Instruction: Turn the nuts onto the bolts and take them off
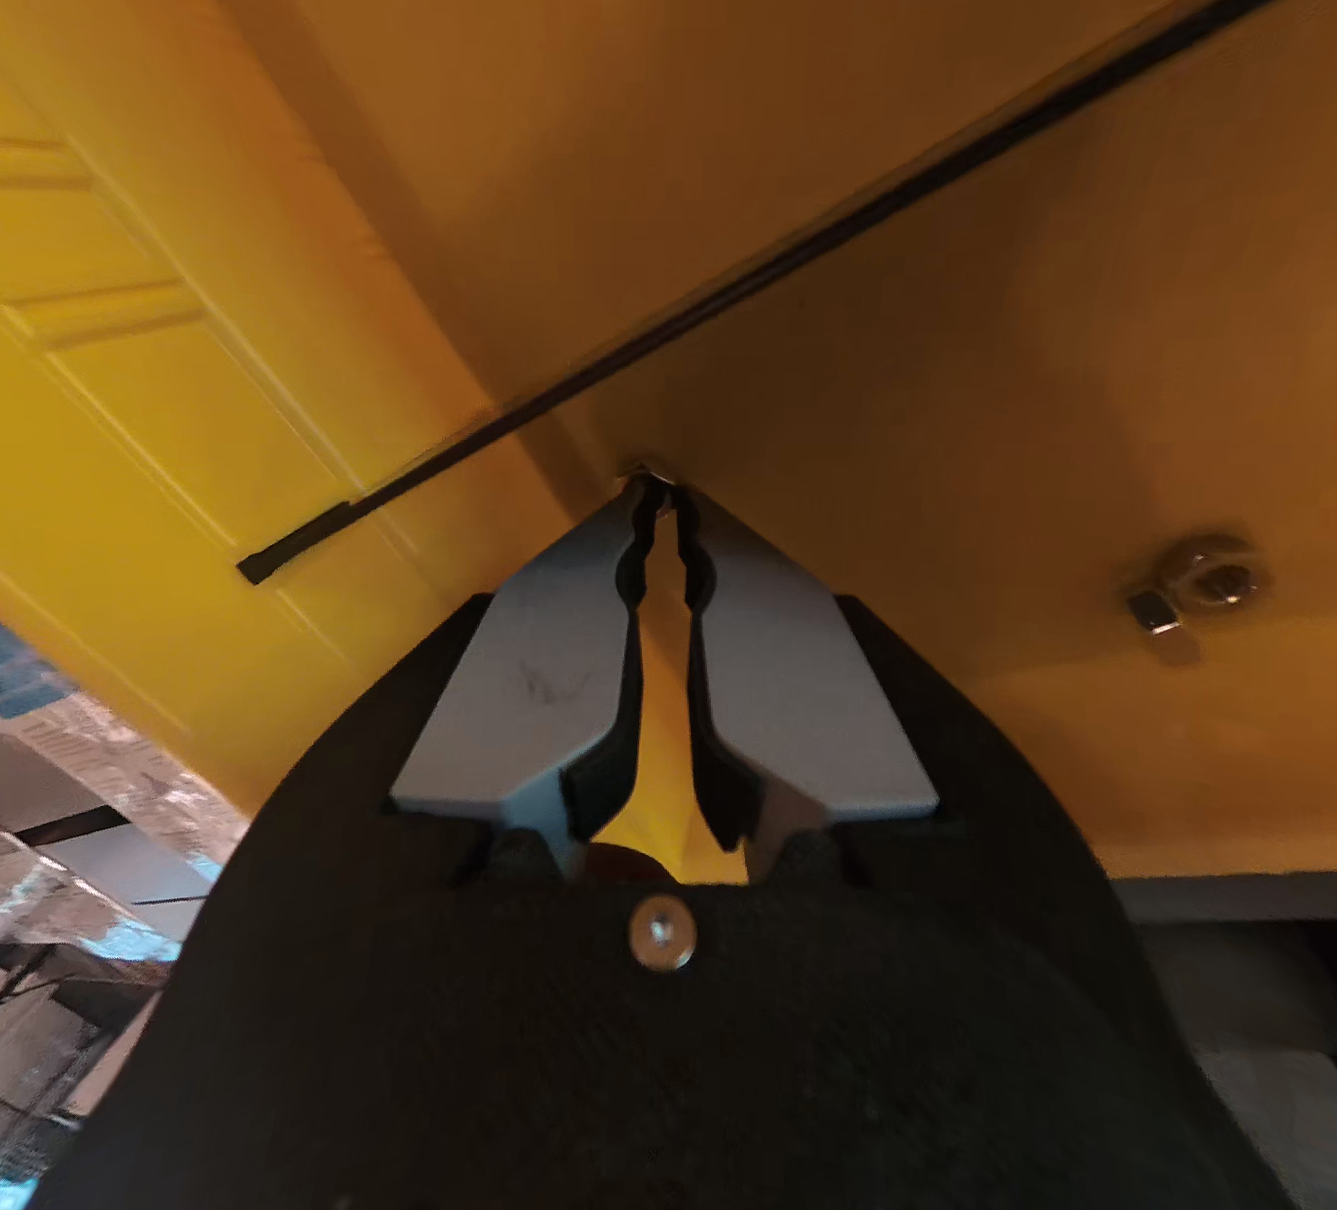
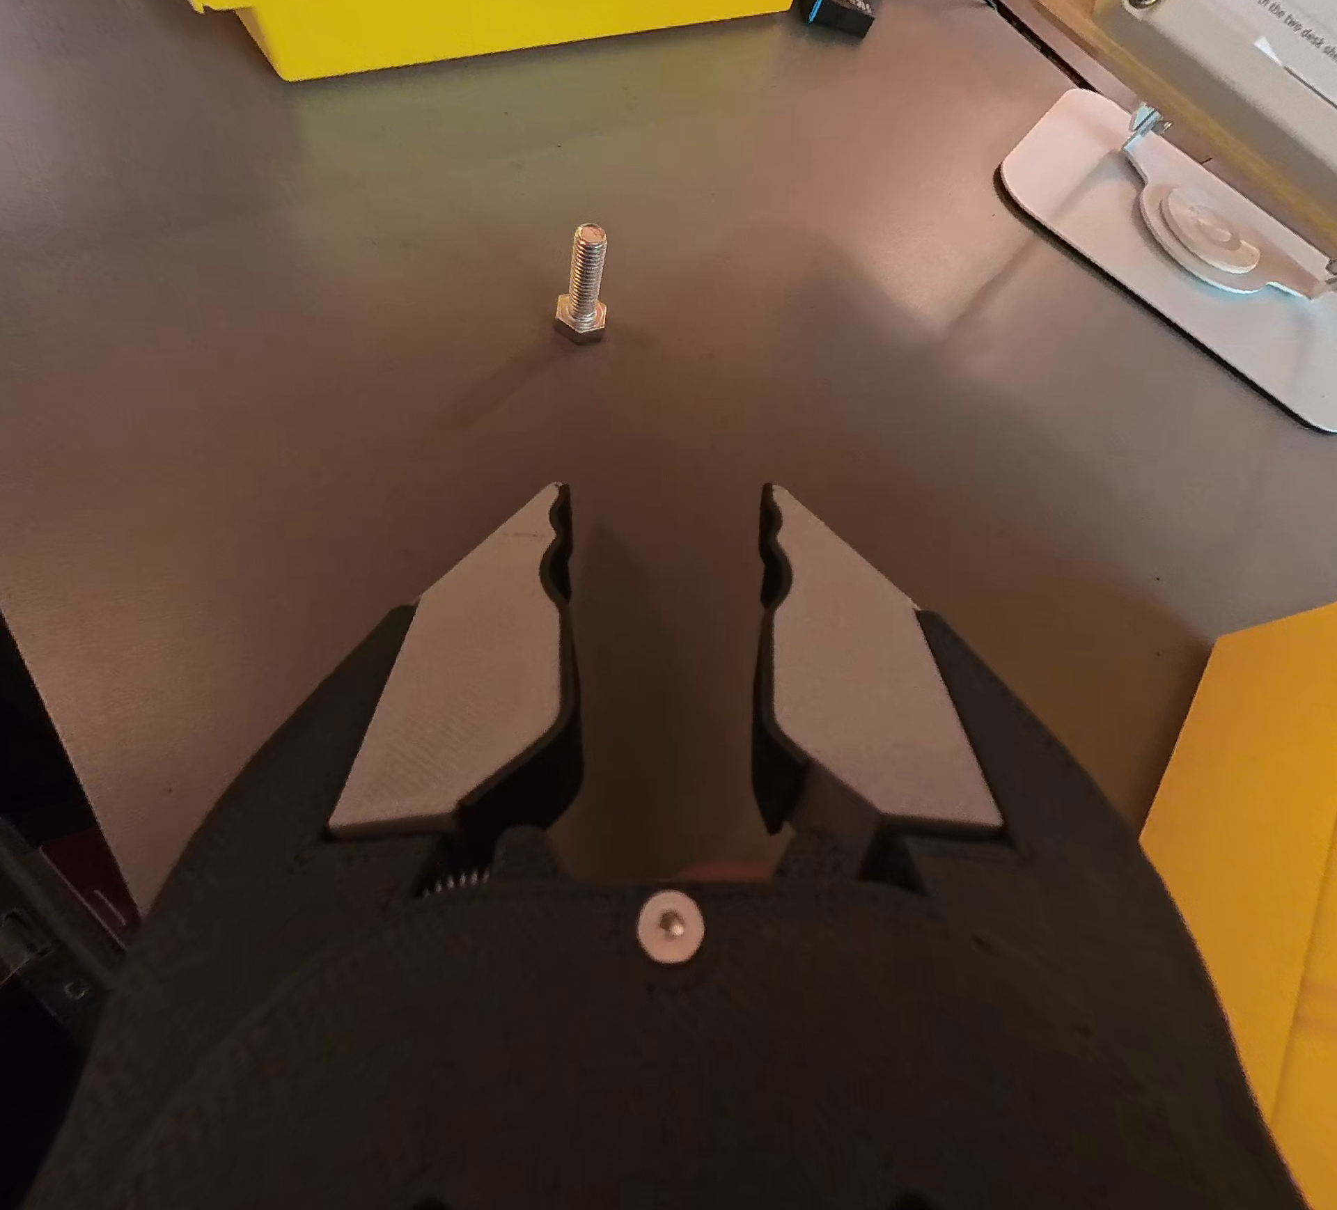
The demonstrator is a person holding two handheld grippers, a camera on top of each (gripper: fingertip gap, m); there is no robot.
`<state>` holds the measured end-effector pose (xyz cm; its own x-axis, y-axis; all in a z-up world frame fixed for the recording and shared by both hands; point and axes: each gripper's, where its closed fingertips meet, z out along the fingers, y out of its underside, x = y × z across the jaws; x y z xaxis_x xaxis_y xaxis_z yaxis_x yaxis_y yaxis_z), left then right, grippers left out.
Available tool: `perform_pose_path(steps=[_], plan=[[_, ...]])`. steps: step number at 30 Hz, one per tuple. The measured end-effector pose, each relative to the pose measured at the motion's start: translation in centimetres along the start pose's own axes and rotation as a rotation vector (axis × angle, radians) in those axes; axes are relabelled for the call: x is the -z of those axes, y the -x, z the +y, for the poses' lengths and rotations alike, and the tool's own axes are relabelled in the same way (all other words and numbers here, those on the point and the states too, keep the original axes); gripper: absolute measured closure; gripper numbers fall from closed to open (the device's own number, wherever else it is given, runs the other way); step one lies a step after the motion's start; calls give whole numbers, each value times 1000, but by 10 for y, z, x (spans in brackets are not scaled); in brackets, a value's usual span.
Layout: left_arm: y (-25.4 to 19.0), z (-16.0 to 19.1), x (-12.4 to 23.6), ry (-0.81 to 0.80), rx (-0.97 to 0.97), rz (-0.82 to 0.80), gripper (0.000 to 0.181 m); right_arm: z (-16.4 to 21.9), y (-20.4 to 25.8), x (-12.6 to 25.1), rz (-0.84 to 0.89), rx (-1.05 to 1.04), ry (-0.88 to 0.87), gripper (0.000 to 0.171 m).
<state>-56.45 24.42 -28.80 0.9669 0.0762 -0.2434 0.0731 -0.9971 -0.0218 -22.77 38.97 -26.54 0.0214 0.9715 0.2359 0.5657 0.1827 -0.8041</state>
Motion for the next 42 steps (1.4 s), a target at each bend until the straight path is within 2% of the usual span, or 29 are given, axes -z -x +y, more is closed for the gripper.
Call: perform_pose_path(steps=[3,6,9,11,13,15,22,26,29,31,33,36,42], plan=[[2,-11,16,-97,-36,-69,178,0,0,0,0,-3,-2,122],[-15,-38,65,-331,-61,-75,178,0,-1,0,-8,-14,0,121],[-85,-68,134,-600,-193,50,178,0,-1,0,-13,-25,-3,122],[-138,-78,161,-641,-344,70,178,-3,-1,2,-17,-25,-23,125],[-179,-88,167,-597,-502,1,178,-9,0,6,-17,-21,-70,125],[-221,-100,160,-547,-611,24,178,-17,1,13,-18,-13,-132,125],[-304,-136,103,-371,-776,120,178,-36,1,35,4,-3,-291,125],[-324,-143,76,-297,-775,195,177,-42,2,44,-8,-5,-347,126],[-335,-147,78,-310,-738,258,178,-41,3,43,-20,-9,-340,126],[-333,-150,81,-327,-721,241,173,-41,3,42,-20,-10,-332,126],[-326,-151,88,-357,-688,221,163,-40,3,41,-18,-10,-331,126],[-319,-147,106,-437,-623,261,158,-39,3,40,-17,-10,-324,127],[-286,-121,153,-686,-469,220,150,-36,3,36,-19,-15,-299,127]])
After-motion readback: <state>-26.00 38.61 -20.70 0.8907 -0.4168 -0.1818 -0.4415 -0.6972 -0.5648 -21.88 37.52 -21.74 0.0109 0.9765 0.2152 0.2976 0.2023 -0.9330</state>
